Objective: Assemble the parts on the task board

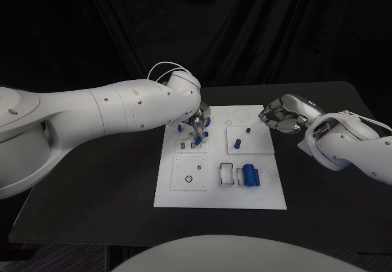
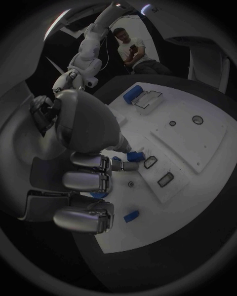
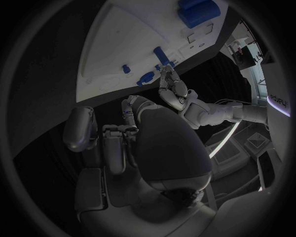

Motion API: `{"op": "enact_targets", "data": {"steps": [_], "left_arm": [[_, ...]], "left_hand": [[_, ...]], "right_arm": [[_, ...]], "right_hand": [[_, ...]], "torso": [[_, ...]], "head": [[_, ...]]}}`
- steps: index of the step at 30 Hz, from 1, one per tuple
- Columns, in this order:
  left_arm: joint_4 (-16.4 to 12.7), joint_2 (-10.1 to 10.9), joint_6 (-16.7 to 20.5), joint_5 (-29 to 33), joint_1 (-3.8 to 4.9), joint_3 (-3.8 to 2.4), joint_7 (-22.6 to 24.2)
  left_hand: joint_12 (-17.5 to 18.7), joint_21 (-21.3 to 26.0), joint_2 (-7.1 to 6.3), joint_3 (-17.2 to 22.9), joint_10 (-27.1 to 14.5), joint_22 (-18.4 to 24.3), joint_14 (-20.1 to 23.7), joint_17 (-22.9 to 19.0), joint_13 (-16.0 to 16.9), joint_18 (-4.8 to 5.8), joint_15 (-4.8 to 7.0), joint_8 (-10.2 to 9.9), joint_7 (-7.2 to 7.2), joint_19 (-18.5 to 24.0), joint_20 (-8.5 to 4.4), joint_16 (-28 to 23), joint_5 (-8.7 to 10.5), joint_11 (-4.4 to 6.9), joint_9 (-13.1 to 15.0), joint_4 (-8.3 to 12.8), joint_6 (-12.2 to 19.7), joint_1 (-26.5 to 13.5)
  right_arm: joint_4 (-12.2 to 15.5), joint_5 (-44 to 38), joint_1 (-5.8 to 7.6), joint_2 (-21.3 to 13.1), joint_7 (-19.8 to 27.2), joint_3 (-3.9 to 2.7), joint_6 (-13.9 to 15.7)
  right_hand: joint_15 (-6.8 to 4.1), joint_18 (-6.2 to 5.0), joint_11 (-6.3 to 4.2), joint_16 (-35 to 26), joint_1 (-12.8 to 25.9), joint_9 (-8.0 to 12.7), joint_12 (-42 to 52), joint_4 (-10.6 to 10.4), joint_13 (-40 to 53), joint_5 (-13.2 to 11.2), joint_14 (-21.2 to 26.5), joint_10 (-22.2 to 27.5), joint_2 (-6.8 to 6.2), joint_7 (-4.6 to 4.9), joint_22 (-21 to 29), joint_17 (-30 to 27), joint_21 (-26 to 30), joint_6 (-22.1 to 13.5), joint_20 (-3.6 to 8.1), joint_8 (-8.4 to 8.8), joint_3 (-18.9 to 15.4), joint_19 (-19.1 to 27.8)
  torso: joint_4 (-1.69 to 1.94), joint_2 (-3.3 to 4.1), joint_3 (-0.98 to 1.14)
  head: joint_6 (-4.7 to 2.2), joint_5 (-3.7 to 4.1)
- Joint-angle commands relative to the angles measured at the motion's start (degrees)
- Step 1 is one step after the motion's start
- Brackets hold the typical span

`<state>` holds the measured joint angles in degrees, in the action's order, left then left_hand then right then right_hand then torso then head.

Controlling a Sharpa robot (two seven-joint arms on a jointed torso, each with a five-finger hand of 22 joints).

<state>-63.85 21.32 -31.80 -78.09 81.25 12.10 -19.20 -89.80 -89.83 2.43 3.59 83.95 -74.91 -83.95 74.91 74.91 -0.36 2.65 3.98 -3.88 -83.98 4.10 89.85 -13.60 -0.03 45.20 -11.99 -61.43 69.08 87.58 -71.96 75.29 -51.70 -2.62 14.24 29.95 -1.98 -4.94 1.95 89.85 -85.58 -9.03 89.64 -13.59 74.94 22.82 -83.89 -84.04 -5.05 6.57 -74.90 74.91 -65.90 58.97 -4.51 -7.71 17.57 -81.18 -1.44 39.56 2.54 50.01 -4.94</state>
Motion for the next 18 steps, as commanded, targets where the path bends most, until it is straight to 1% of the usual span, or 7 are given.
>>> {"op": "enact_targets", "data": {"steps": [1,2,5,8,9,14,18], "left_arm": [[-0.4,0.1,0.1,-0.2,-0.16,-0.05,1.5],[-0.4,0.1,0.3,-0.2,-0.16,-0.05,1.5],[-0.5,0.1,0.6,-0.2,-0.18,-0.05,1.7],[-0.7,0.3,0.8,-0.2,-0.19,-0.05,1.9],[-0.7,0.3,0.8,-0.2,-0.2,-0.05,1.9],[-1.1,0.6,1.2,-0.2,-0.2,-0.05,1.7],[-1.5,1.0,2.0,-0.2,-0.21,-0.05,1.3]], "left_hand": [[-0.2,-0.2,-0.07,1.5,6.0,-15.1,-6.1,15.1,15.1,0.36,-0.06,0.0,0.33,-6.0,-0.08,0.2,-1.46,0.25,-0.1,1.2,-0.6,1.3],[-0.2,-0.2,-0.2,2.0,6.0,-15.1,-6.1,15.1,15.1,0.36,0.0,0.1,0.4,-6.0,-0.15,0.2,-2.17,0.3,0.0,1.6,-0.6,1.5],[-0.2,-0.2,-0.59,3.5,6.0,-15.1,-6.1,15.1,15.1,0.36,0.15,0.3,0.6,-6.0,-0.29,0.2,-3.28,0.47,0.2,2.5,-0.9,1.9],[-0.2,-0.2,-0.87,4.6,6.0,-15.1,-6.1,15.1,15.1,0.36,0.25,0.5,0.76,-6.0,-0.39,0.2,-3.8,0.61,0.5,3.1,-1.0,2.1],[-0.2,-0.2,-1.12,5.6,6.0,-15.1,-6.1,15.1,15.1,0.36,0.36,0.6,0.89,-6.0,-0.48,0.2,-4.2,0.71,0.8,3.8,-1.2,2.5],[-0.2,-0.2,-1.83,7.7,6.0,-15.1,-6.1,15.1,15.1,0.36,0.53,1.2,1.14,-6.0,-0.67,0.2,-4.31,0.92,1.8,4.9,-1.5,2.3],[-0.2,-0.2,-2.59,10.1,6.0,-15.1,-6.1,15.1,15.1,0.36,0.78,2.2,1.45,-6.0,-0.9,0.2,-4.33,1.19,3.5,6.0,-1.7,1.8]], "right_arm": [[0.0,-0.1,-0.1,-0.1,-0.5,-0.04,0.1],[0.0,-0.1,-0.1,-0.1,-0.5,-0.04,0.1],[0.0,-0.1,-0.1,-0.1,-0.5,-0.04,0.1],[-0.1,-0.1,-0.1,-0.1,-0.5,-0.04,0.0],[-0.1,-0.1,-0.1,-0.1,-0.6,-0.04,0.0],[-0.1,-0.1,-0.11,-0.1,-0.6,-0.04,-0.1],[-0.1,-0.1,-0.11,-0.1,-0.7,-0.04,-0.3]], "right_hand": [[-0.09,0.05,-0.13,0.1,-0.1,-0.1,0.0,0.2,14.6,0.2,-6.1,-5.5,0.28,-0.16,-8.6,15.1,-0.4,0.4,0.4,0.05,0.1,-0.2],[-0.09,0.05,-0.13,0.1,-0.1,-0.1,0.0,0.2,14.6,0.2,-6.1,-5.5,0.28,-0.16,-8.6,15.1,-0.4,0.4,0.4,0.05,0.1,-0.2],[-0.09,0.02,-0.14,0.1,0.0,-0.1,-0.1,0.2,14.5,0.2,-6.1,-5.5,0.31,-0.17,-8.6,15.0,-0.2,0.4,0.41,0.06,0.1,-0.1],[-0.09,0.02,-0.14,0.1,0.0,-0.1,-0.1,0.2,14.5,0.2,-6.1,-5.5,0.31,-0.17,-8.6,15.0,-0.2,0.4,0.41,0.06,0.1,-0.1],[-0.09,0.02,-0.14,0.1,0.0,-0.1,-0.1,0.2,14.5,0.2,-6.1,-5.5,0.31,-0.17,-8.6,15.0,-0.2,0.4,0.41,0.06,0.1,-0.1],[-0.09,-0.01,-0.14,0.0,0.0,-0.1,-0.1,0.2,14.5,0.2,-6.1,-5.4,0.31,-0.17,-8.5,15.0,-0.1,0.4,0.41,0.06,0.1,-0.1],[-0.1,-0.03,-0.14,-0.1,0.0,-0.1,-0.1,0.2,14.4,0.2,-6.0,-5.4,0.32,-0.17,-8.5,14.9,0.0,0.4,0.41,0.06,0.1,0.0]], "torso": [[0.03,0.05,0.0],[0.03,0.05,0.0],[0.05,0.05,0.0],[0.04,0.09,0.0],[0.02,0.1,0.0],[0.04,0.04,-0.03],[-0.02,0.06,-0.03]], "head": [[-0.01,0.02],[-0.01,0.01],[-0.01,0.04],[-0.01,0.04],[-0.01,0.0],[-0.01,-0.17],[-0.01,-0.36]]}}
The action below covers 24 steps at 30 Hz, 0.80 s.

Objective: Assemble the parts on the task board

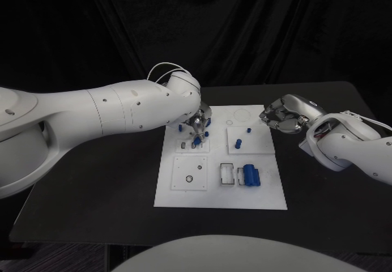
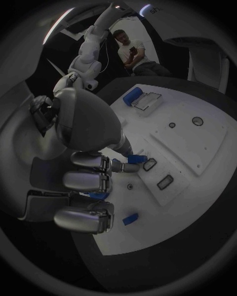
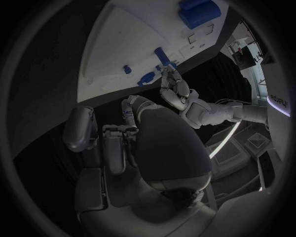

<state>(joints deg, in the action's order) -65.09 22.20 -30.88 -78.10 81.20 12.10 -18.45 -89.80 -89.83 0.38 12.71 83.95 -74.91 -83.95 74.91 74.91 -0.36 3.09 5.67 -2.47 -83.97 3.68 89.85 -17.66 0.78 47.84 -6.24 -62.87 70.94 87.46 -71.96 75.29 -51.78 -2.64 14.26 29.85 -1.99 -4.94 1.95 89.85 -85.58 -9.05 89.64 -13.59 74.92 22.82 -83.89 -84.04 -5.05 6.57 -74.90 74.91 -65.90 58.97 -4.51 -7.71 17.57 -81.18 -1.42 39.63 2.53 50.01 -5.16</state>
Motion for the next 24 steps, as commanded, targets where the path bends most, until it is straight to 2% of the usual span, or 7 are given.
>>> {"op": "enact_targets", "data": {"steps": [1,3,8,15,18,21,24], "left_arm": [[-0.4,0.2,1.5,-0.2,-0.15,-0.04,0.5],[-0.9,0.6,3.1,-0.2,-0.15,-0.04,0.5],[-2.8,1.9,9.0,-0.2,-0.15,-0.04,2.0],[-8.1,6.0,22.8,-0.2,-0.13,-0.04,8.5],[-10.5,8.2,28.8,-0.2,-0.12,-0.04,11.9],[-12.7,10.7,34.3,-0.2,-0.13,-0.03,15.2],[-14.4,12.9,38.2,0.7,-0.13,-0.03,17.7]], "left_hand": [[-0.2,-0.2,-0.76,1.7,6.1,-15.1,-6.1,15.1,15.1,0.36,0.32,0.7,0.14,-6.0,-0.6,0.2,-0.28,0.42,1.4,0.6,-0.1,-0.3],[-0.2,-0.2,-1.49,4.4,6.1,-15.1,-6.1,15.1,15.1,0.36,0.59,1.7,0.29,-6.0,-0.77,0.2,-0.71,0.64,3.5,1.9,0.2,-0.8],[-0.2,-0.2,-2.11,7.0,6.1,-15.1,-6.1,15.1,15.1,0.36,0.75,2.4,0.37,-6.0,-0.93,0.2,-1.08,0.75,5.4,2.7,0.6,-1.7],[-0.2,-0.2,-2.64,8.3,6.1,-15.1,-6.1,15.1,15.1,0.36,0.82,2.9,0.43,-6.0,-1.0,0.2,-1.09,0.83,6.4,3.0,0.7,-2.1],[-0.2,-0.2,-2.86,9.0,6.1,-15.1,-6.1,15.1,15.1,0.36,0.86,3.2,0.45,-6.0,-1.04,0.2,-1.68,0.88,7.1,3.0,0.7,-2.3],[-0.2,-0.2,-3.16,9.8,6.1,-15.1,-6.1,15.1,15.1,0.36,0.91,3.8,0.53,-6.0,-1.09,0.2,-1.02,0.93,8.1,2.7,0.8,-2.8],[-0.2,-0.2,-3.44,10.9,6.1,-15.1,-6.1,15.1,15.1,0.36,0.96,4.3,0.59,-6.0,-1.14,0.2,1.16,0.99,9.4,2.6,1.2,-3.1]], "right_arm": [[0.0,-0.1,-0.12,-0.1,-0.6,-0.06,-0.2],[0.0,-0.1,-0.12,-0.1,-0.7,-0.06,-0.3],[0.0,-0.1,-0.13,-0.3,-0.7,-0.06,-0.4],[0.1,-0.1,-0.13,-0.8,-0.7,-0.05,-0.5],[0.2,-0.1,-0.13,-1.1,-0.8,-0.05,-0.5],[0.3,-0.1,-0.13,-1.3,-0.8,-0.05,-0.5],[0.4,-0.1,-0.14,-1.4,-0.8,-0.05,-0.6]], "right_hand": [[-0.09,-0.03,-0.14,-0.1,0.0,-0.1,-0.1,0.2,14.5,0.2,-6.1,-5.4,0.31,-0.17,-8.5,14.9,0.0,0.4,0.41,0.07,0.1,0.0],[-0.09,-0.03,-0.14,-0.1,0.0,-0.1,-0.1,0.2,14.5,0.2,-6.1,-5.4,0.31,-0.17,-8.5,14.9,0.0,0.4,0.41,0.07,0.1,0.0],[-0.09,-0.06,-0.14,-0.1,0.0,-0.1,-0.2,0.2,14.4,0.2,-6.0,-5.3,0.33,-0.17,-8.5,14.9,0.2,0.4,0.42,0.08,0.1,0.0],[-0.09,-0.06,-0.14,-0.1,0.0,-0.1,-0.2,0.2,14.4,0.2,-6.0,-5.3,0.33,-0.17,-8.5,14.9,0.2,0.4,0.42,0.08,0.1,0.0],[-0.09,-0.06,-0.14,-0.1,0.0,-0.1,-0.2,0.2,14.4,0.2,-6.0,-5.3,0.33,-0.17,-8.5,14.9,0.2,0.4,0.42,0.08,0.1,0.0],[-0.09,-0.06,-0.14,-0.1,0.0,-0.1,-0.2,0.2,14.4,0.2,-6.0,-5.3,0.33,-0.17,-8.5,14.9,0.2,0.4,0.42,0.08,0.1,0.0],[-0.09,-0.06,-0.14,-0.1,0.0,-0.1,-0.2,0.2,14.4,0.2,-6.0,-5.3,0.33,-0.17,-8.5,14.9,0.2,0.4,0.42,0.08,0.1,0.0]], "torso": [[-0.02,-0.01,-0.02],[0.04,-0.01,-0.03],[0.16,-0.02,-0.03],[0.08,-0.02,-0.03],[0.12,-0.03,-0.05],[0.13,-0.05,-0.06],[0.12,-0.05,-0.03]], "head": [[-0.01,-0.16],[-0.01,-0.19],[-0.01,-0.23],[-0.01,-0.31],[-0.01,-0.23],[-0.01,-0.4],[-0.01,-0.48]]}}
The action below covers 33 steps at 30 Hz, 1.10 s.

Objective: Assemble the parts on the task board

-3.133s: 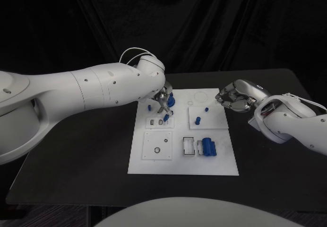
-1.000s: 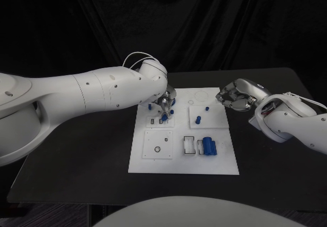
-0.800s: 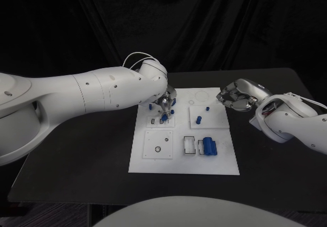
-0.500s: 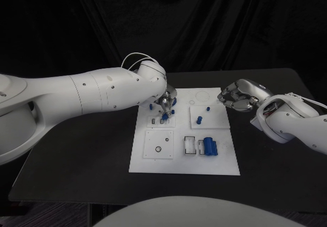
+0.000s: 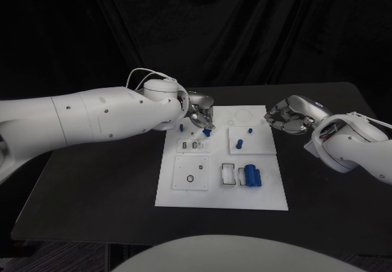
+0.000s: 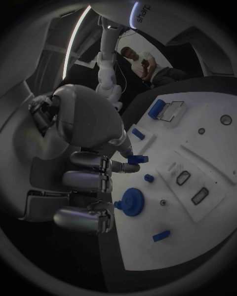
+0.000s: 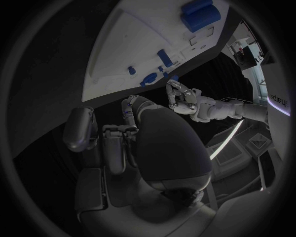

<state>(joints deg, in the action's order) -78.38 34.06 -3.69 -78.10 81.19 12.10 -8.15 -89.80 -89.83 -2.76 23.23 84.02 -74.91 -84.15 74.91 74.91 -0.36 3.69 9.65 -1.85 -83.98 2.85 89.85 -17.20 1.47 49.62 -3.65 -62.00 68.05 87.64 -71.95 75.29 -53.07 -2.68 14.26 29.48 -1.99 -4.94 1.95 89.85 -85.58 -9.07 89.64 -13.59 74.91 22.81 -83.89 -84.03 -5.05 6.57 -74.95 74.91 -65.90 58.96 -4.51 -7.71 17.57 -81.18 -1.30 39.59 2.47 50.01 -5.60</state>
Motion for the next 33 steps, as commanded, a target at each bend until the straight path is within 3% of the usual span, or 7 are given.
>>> {"op": "enact_targets", "data": {"steps": [1,6,10,15,21,25,33], "left_arm": [[-1.7,1.8,12.6,1.7,-0.13,-0.03,8.4],[-3.6,5.3,20.6,5.0,-0.38,-0.02,14.5],[-5.3,7.7,25.4,5.7,-1.82,-0.02,19.1],[-5.9,9.4,29.4,6.0,-4.53,-0.02,24.1],[-3.8,9.7,35.3,6.2,-9.47,-0.03,31.9],[-2.0,9.3,38.4,6.2,-12.37,-0.03,36.0],[1.1,8.2,39.9,6.2,-16.09,-0.04,38.5]], "left_hand": [[-0.2,-0.2,-0.4,0.6,6.0,-15.1,-5.9,15.1,15.1,0.36,0.36,0.4,-0.03,-6.0,-0.32,0.2,1.0,0.29,7.8,0.0,0.4,-0.2],[-0.2,-0.2,-0.78,0.9,6.0,-15.1,-5.9,15.1,15.1,0.36,0.35,0.5,-0.07,-6.0,-0.32,0.2,1.9,0.26,8.3,-0.5,0.7,-0.2],[-0.2,-0.2,-1.87,1.2,6.0,-15.1,-5.9,15.1,15.1,0.36,0.3,0.5,-0.06,-6.0,-0.3,0.2,-0.29,0.22,8.9,-1.5,1.1,0.2],[-0.2,-0.2,-2.39,1.1,6.0,-15.1,-5.9,15.1,15.1,0.36,0.19,0.4,-0.15,-6.0,-0.22,0.2,0.39,0.11,9.1,-2.5,1.3,0.7],[-0.2,-0.2,-2.93,1.0,6.0,-15.1,-5.9,15.1,15.1,0.36,0.02,0.3,-0.21,-6.0,-0.08,0.2,0.11,0.01,9.4,-4.1,1.4,2.1],[-0.2,-0.2,-3.19,0.9,6.0,-15.1,-5.9,15.1,15.1,0.36,0.01,0.4,-0.14,-6.0,-0.05,0.2,-0.23,0.02,9.6,-4.6,1.3,2.8],[-0.2,-0.2,-3.45,1.0,6.0,-15.1,-5.9,15.1,15.1,0.36,0.01,0.3,-0.16,-6.0,-0.05,0.2,-0.43,0.04,9.8,-5.3,1.2,4.0]], "right_arm": [[0.2,-0.1,-0.15,-0.2,-0.7,-0.05,-0.2],[0.2,-0.1,-0.35,-0.5,-0.7,-0.05,-0.4],[0.3,-0.1,-0.53,-0.6,-0.6,-0.05,-0.4],[0.3,-0.1,-0.68,-0.8,-0.5,-0.05,-0.4],[0.5,-0.1,-1.05,-1.4,-0.2,-0.06,-0.3],[0.8,-0.1,-1.24,-1.9,-0.1,-0.06,-0.2],[1.2,0.0,-1.41,-2.6,0.1,-0.06,-0.2]], "right_hand": [[-0.1,-0.05,-0.14,-0.1,0.0,-0.1,-0.2,0.2,14.5,0.2,-6.0,-5.3,0.33,-0.17,-8.4,14.9,0.2,0.4,0.42,0.08,0.1,0.0],[-0.09,-0.06,-0.13,-0.1,0.1,-0.1,-0.2,0.2,14.4,0.3,-6.0,-5.3,0.36,-0.16,-8.4,14.8,0.2,0.4,0.42,0.11,0.2,0.0],[-0.09,-0.06,-0.13,-0.1,0.1,-0.1,-0.2,0.2,14.4,0.3,-6.0,-5.3,0.36,-0.16,-8.4,14.8,0.2,0.4,0.42,0.11,0.2,0.0],[-0.09,-0.08,-0.13,-0.2,0.1,-0.1,-0.2,0.2,14.4,0.3,-6.0,-5.3,0.37,-0.16,-8.4,14.8,0.3,0.4,0.42,0.12,0.2,0.1],[-0.09,-0.08,-0.13,-0.2,0.1,-0.1,-0.2,0.2,14.4,0.3,-6.0,-5.3,0.37,-0.16,-8.4,14.8,0.3,0.4,0.42,0.12,0.2,0.1],[-0.09,-0.08,-0.13,-0.2,0.1,-0.1,-0.2,0.2,14.4,0.3,-6.0,-5.3,0.37,-0.16,-8.4,14.8,0.3,0.4,0.42,0.12,0.2,0.1],[-0.09,-0.09,-0.13,-0.2,0.1,-0.1,-0.2,0.2,14.4,0.3,-6.0,-5.3,0.36,-0.16,-8.4,14.8,0.4,0.4,0.42,0.13,0.2,0.1]], "torso": [[-0.01,-0.01,0.03],[0.08,0.04,-0.02],[0.01,0.08,-0.07],[0.05,0.04,-0.14],[0.01,-0.08,-0.2],[0.19,-0.22,-0.24],[0.05,0.02,-0.5]], "head": [[-0.01,-0.09],[-0.01,-0.4],[-0.01,-0.5],[-0.01,-0.66],[-0.01,-1.06],[-0.01,-0.56],[-0.01,-0.72]]}}
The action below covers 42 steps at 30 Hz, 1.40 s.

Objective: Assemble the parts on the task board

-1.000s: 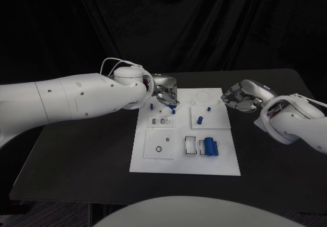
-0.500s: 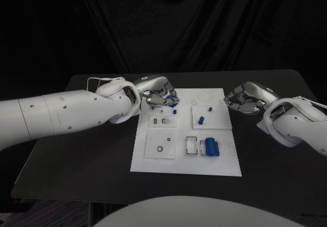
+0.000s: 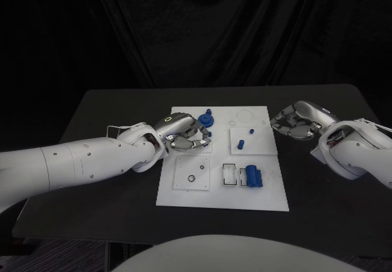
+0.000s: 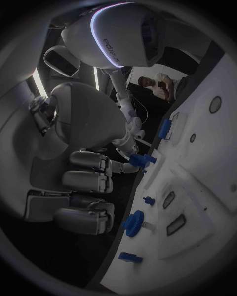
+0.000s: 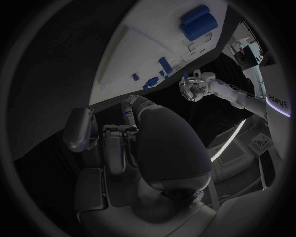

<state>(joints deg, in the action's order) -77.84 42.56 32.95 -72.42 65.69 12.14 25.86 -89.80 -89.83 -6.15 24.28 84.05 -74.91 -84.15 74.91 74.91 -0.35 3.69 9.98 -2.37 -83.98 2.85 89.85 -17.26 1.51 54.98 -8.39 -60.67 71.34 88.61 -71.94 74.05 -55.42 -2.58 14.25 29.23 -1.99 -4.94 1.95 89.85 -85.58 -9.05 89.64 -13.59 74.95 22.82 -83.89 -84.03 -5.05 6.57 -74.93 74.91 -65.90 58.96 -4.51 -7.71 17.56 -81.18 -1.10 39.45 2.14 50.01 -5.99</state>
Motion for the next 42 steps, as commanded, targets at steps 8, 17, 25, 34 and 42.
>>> {"op": "enact_targets", "data": {"steps": [8,17,25,34,42], "left_arm": [[3.2,-1.1,5.7,0.5,-3.16,-0.07,7.0],[6.4,-2.3,10.1,-3.2,-4.99,-0.08,9.5],[7.2,-2.2,13.7,-4.7,-5.73,-0.08,9.2],[6.0,-1.2,15.8,-5.0,-5.88,-0.08,8.9],[1.4,1.1,19.1,-5.0,-5.87,-0.08,7.4]], "left_hand": [[-0.2,-0.2,-0.41,-0.2,6.0,-15.1,-5.9,15.1,15.1,0.35,-0.02,-0.1,0.38,-6.0,-0.05,0.2,-0.41,0.0,4.6,-1.7,-0.2,2.1],[-0.2,-0.2,-0.78,-0.3,6.0,-15.1,-5.9,15.1,15.1,0.35,-0.03,-0.2,0.4,-6.0,-0.04,0.2,-0.19,-0.02,4.6,-2.1,-0.2,3.0],[-0.2,-0.2,-0.8,-0.3,6.0,-15.1,-5.9,15.1,15.1,0.35,-0.06,-0.3,0.35,-6.0,-0.01,0.2,0.13,-0.04,4.5,-2.9,-0.4,3.3],[-0.2,-0.2,-0.86,-0.5,6.0,-15.1,-5.9,15.1,15.1,0.35,-0.06,-0.2,0.38,-6.0,0.0,0.2,0.21,-0.03,4.6,-3.9,-0.7,3.4],[-0.2,-0.2,-1.05,-1.6,6.0,-15.1,-5.9,15.1,15.1,0.35,-0.94,-5.2,-1.41,-6.0,0.66,0.2,0.96,-1.26,-0.5,-7.9,1.9,4.1]], "right_arm": [[0.3,0.1,-0.28,-0.3,0.2,-0.05,-0.1],[0.5,0.2,-0.37,-0.6,0.4,-0.05,-0.4],[0.6,0.3,-0.48,-0.9,0.4,-0.05,-0.5],[0.6,0.3,-0.57,-0.9,0.4,-0.05,-0.6],[0.8,0.3,-0.59,-1.3,0.3,-0.05,-0.6]], "right_hand": [[-0.09,-0.09,-0.13,-0.2,0.1,-0.1,-0.2,0.2,14.3,0.3,-6.0,-5.3,0.36,-0.16,-8.4,14.8,0.4,0.4,0.42,0.13,0.2,0.1],[-0.09,-0.09,-0.13,-0.2,0.1,-0.1,-0.2,0.2,14.3,0.3,-6.0,-5.2,0.35,-0.17,-8.4,14.8,0.4,0.4,0.42,0.14,0.2,0.1],[-0.09,-0.1,-0.13,-0.3,0.1,-0.1,-0.3,0.2,14.3,0.3,-6.0,-5.2,0.35,-0.17,-8.4,14.7,0.4,0.4,0.42,0.15,0.2,0.1],[-0.09,-0.1,-0.14,-0.2,0.1,-0.1,-0.3,0.3,14.3,0.3,-6.0,-5.2,0.37,-0.17,-8.4,14.7,0.5,0.4,0.42,0.16,0.3,0.1],[-0.09,-0.1,-0.14,-0.2,0.1,-0.1,-0.3,0.3,14.3,0.3,-6.0,-5.2,0.37,-0.17,-8.4,14.7,0.5,0.4,0.42,0.16,0.3,0.1]], "torso": [[-0.42,0.27,-0.11],[-0.05,0.24,0.16],[-0.38,0.29,0.03],[-0.37,0.2,0.17],[-0.24,0.14,0.23]], "head": [[-0.01,-0.95],[-0.01,-0.23],[-0.01,-0.53],[-0.01,-0.83],[-0.01,-0.61]]}}
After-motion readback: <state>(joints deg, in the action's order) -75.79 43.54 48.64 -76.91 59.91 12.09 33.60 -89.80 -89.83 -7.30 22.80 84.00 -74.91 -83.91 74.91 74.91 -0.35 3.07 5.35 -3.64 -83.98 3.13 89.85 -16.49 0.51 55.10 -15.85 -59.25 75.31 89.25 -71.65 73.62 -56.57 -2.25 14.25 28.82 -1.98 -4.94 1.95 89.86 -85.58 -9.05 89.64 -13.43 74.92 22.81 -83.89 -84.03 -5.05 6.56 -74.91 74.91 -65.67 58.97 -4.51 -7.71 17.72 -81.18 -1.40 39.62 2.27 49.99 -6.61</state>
